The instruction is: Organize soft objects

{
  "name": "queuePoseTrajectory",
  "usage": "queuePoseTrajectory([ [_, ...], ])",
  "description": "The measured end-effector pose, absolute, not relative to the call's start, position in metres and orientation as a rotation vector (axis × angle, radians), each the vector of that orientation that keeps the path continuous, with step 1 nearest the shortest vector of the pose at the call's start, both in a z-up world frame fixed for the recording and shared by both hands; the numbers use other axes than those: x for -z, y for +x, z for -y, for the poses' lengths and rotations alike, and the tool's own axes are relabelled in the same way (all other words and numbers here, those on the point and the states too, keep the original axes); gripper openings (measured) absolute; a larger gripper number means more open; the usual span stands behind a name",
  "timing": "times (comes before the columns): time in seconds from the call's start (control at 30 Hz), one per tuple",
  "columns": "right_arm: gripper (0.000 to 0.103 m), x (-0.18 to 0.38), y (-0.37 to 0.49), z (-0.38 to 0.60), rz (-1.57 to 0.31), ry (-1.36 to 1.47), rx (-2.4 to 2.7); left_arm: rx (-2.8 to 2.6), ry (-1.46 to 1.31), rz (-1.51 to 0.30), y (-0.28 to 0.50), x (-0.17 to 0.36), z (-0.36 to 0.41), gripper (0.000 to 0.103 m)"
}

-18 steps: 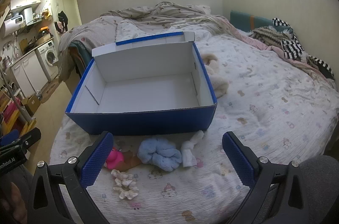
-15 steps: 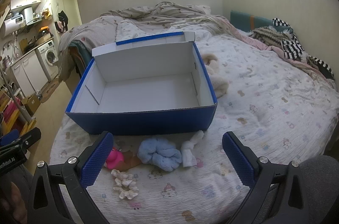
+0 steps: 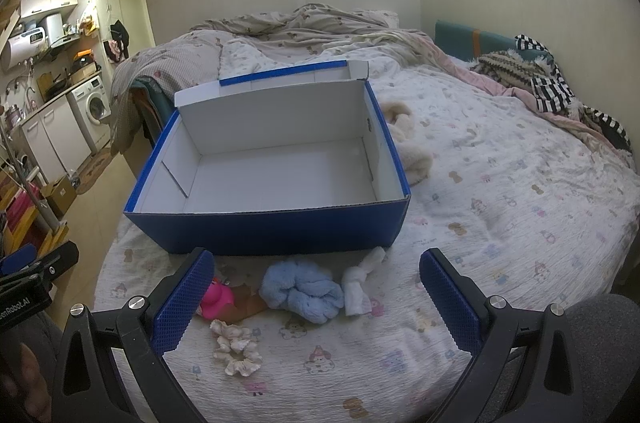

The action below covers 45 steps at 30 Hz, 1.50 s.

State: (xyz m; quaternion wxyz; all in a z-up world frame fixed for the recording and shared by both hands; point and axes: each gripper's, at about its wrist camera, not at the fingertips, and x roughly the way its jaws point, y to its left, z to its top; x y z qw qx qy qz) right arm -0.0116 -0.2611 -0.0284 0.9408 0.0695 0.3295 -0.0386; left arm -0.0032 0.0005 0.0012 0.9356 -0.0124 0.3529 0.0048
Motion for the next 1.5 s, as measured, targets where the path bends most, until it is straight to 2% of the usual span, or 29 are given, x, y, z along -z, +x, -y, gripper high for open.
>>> queuePoseTrajectory([
  [1.17, 0.103, 0.028, -0.012, 0.258, -0.670, 0.135, 0.084, -0.010, -0.026, -0.723, -0.003, -0.001, -0.001, 0.103],
  [1.5, 0.103, 0.009, -0.002, 0.255, -0.714, 0.148, -0.001, 0.010, -0.028, -0.755, 0.008, -0.017, 0.005, 0.103],
])
